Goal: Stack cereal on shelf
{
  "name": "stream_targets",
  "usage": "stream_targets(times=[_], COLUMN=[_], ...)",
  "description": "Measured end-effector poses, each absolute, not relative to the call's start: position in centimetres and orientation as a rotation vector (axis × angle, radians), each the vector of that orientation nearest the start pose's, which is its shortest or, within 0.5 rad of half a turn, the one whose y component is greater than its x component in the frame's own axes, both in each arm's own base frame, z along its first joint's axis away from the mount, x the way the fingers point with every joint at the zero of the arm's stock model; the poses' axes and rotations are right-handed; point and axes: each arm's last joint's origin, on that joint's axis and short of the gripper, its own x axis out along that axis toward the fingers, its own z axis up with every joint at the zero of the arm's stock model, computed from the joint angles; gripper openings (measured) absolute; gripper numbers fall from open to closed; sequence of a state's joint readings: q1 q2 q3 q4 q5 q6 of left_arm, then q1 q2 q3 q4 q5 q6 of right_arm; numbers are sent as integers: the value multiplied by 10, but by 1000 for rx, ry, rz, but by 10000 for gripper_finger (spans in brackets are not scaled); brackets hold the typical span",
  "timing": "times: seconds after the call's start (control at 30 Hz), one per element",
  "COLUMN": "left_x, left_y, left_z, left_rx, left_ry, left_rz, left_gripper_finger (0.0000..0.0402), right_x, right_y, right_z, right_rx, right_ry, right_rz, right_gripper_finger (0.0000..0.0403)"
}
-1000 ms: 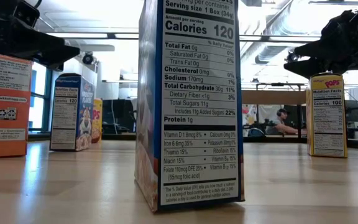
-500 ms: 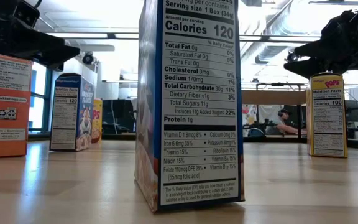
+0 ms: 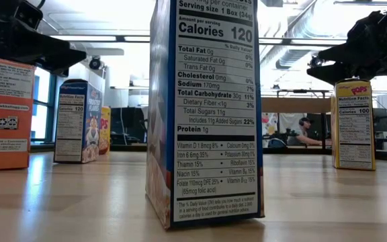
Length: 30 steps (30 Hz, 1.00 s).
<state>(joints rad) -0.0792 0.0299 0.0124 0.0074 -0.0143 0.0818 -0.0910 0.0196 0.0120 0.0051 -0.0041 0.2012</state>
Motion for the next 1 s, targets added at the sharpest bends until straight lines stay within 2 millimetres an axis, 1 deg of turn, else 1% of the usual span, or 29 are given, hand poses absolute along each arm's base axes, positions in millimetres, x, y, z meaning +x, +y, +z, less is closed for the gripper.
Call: stream_targets(times=[0.7, 1.0], left_x=[99, 99], left_y=[-7, -7], left_z=[166, 166], left_rx=[82, 82], left_ry=[7, 7], left_rz=[-65, -65], left_gripper_finger=[210, 210], right_x=[98, 98], right_y=[-9, -9], right_z=[168, 168], right_rx=[199, 136], right_ry=[-18, -17], right_rz=[-89, -97], right_gripper_finger=[257, 257])
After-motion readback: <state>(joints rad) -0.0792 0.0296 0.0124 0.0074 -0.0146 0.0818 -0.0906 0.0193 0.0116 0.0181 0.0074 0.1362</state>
